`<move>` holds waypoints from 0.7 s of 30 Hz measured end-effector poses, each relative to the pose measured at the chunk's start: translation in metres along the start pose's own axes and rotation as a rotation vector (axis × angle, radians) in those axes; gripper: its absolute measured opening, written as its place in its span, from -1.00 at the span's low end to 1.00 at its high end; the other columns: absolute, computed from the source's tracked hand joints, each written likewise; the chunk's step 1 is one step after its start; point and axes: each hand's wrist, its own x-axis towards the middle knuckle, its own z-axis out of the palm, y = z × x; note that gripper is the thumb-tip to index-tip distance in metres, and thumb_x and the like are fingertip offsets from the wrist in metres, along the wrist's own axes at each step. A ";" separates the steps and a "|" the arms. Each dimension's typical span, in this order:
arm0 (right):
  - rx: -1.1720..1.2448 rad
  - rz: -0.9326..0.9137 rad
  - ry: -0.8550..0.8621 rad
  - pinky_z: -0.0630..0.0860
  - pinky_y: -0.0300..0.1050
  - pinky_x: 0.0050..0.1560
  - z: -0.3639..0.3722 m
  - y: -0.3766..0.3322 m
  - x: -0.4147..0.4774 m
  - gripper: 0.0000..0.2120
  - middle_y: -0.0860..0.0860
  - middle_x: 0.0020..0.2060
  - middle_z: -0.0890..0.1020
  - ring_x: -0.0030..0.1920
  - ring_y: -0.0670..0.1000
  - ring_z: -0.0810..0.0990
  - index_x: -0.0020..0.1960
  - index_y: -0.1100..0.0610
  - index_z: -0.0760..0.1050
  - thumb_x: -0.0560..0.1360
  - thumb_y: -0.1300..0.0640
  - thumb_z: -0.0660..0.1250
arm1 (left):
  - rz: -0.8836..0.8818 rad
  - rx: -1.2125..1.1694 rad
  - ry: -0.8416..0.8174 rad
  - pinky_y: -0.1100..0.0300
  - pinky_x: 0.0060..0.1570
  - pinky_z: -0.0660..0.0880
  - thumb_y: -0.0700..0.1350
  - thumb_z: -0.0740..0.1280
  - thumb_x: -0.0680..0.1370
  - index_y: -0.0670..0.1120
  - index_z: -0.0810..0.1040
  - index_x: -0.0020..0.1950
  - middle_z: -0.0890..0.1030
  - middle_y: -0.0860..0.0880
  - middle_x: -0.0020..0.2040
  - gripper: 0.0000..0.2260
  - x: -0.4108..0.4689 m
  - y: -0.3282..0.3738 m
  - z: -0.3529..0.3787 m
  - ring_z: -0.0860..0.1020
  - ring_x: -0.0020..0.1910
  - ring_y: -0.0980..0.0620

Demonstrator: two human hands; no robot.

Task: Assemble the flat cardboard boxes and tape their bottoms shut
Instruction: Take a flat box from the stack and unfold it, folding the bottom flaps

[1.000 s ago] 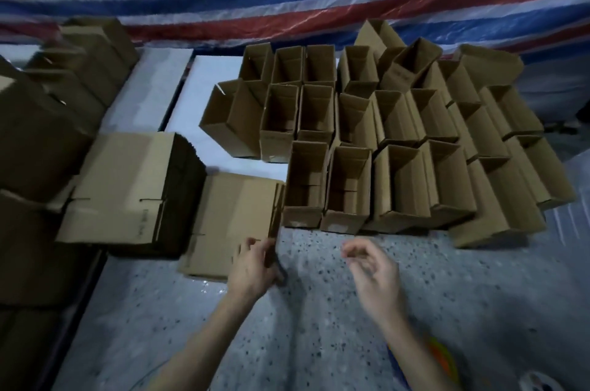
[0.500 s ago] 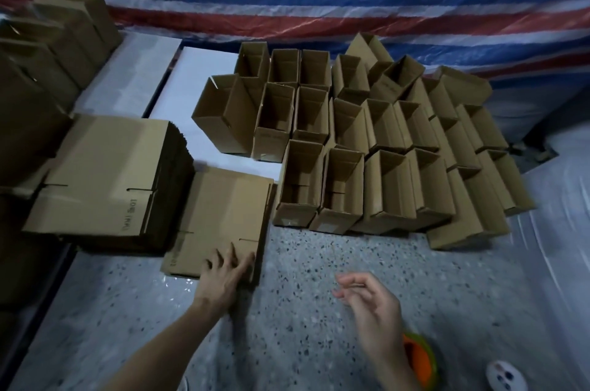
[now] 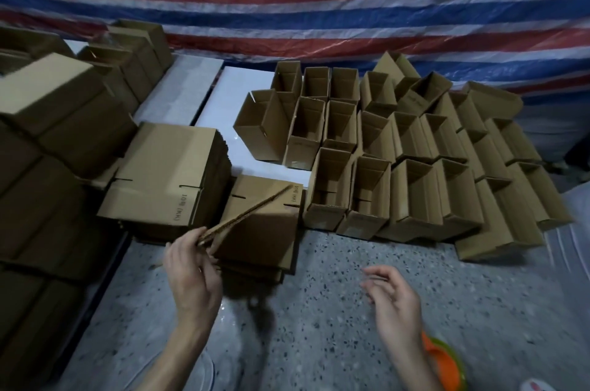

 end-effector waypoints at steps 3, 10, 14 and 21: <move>-0.012 -0.082 -0.037 0.60 -0.21 -0.11 0.006 0.000 -0.003 -0.68 -0.18 0.07 0.64 0.02 -0.19 0.62 0.08 -0.21 0.56 0.58 0.23 0.37 | -0.072 -0.113 0.089 -0.07 0.11 0.40 -0.14 0.08 0.58 -0.01 0.47 0.27 0.42 0.33 0.05 -0.68 -0.003 0.028 -0.020 0.41 0.05 0.11; -0.239 -0.295 -0.128 0.55 -0.22 0.15 0.001 0.013 -0.009 -0.19 -0.30 0.49 0.17 0.40 -0.31 0.28 0.48 -0.39 0.21 0.34 -0.21 0.52 | -0.295 -0.426 -0.100 0.54 -0.06 0.36 -0.18 0.10 0.57 0.08 0.49 0.05 0.55 0.26 -0.02 -0.77 -0.043 0.053 -0.020 0.50 -0.02 0.29; -0.341 -0.213 -0.024 0.69 -0.08 -0.08 -0.005 0.053 -0.022 -0.54 0.02 0.39 0.31 0.38 0.03 0.40 0.15 -0.16 0.56 0.34 0.13 0.62 | -0.702 -0.480 -0.402 0.29 -0.06 0.41 -0.15 0.15 0.65 -0.05 0.50 0.02 0.57 -0.03 -0.04 -0.86 -0.088 0.036 0.014 0.51 0.06 -0.04; -0.595 -0.120 0.138 0.51 0.05 0.23 -0.017 0.094 -0.044 -0.63 0.07 0.28 0.49 0.25 0.17 0.53 -0.18 -0.09 0.57 0.18 -0.05 0.70 | -0.887 -0.338 -0.508 0.30 -0.11 0.37 0.09 0.23 0.66 0.00 0.51 0.04 0.60 0.01 -0.02 -0.82 -0.125 0.031 0.035 0.52 -0.01 0.17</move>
